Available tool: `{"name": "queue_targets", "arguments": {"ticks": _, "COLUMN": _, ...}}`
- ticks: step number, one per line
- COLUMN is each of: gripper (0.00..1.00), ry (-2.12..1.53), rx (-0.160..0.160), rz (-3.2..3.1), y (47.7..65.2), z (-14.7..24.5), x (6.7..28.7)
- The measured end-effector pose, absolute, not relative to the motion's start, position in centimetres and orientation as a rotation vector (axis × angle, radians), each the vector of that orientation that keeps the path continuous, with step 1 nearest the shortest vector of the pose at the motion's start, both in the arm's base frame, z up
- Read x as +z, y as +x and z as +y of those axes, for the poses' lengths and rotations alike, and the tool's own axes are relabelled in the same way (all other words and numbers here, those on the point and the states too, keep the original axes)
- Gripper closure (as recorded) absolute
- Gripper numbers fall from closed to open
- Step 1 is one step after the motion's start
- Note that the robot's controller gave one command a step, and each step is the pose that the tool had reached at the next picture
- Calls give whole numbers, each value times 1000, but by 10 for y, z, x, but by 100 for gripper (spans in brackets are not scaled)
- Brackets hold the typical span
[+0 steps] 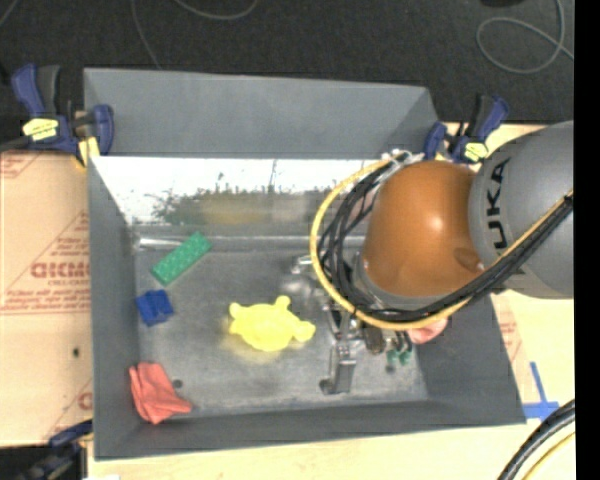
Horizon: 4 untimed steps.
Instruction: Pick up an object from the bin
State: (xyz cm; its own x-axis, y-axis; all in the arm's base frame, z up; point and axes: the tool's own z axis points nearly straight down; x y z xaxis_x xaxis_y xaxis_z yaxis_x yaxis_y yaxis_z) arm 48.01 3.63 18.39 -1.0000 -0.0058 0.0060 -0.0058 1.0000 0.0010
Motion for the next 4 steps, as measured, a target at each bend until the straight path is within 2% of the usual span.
{"name": "queue_targets", "arguments": {"ticks": 1, "gripper": 0, "ry": 7, "rx": -2, "rz": -3144, "y": 482, "z": 36, "x": 188}}
{"name": "queue_targets", "arguments": {"ticks": 2, "gripper": 0, "ry": 39, "rx": -3, "rz": -3145, "y": 510, "z": 57, "x": 112}}
{"name": "queue_targets", "arguments": {"ticks": 3, "gripper": 0, "ry": -4, "rx": -4, "rz": -3136, "y": 516, "z": 62, "x": 90}}
{"name": "queue_targets", "arguments": {"ticks": 4, "gripper": 0, "ry": -152, "rx": -6, "rz": -3145, "y": 531, "z": 69, "x": 100}}
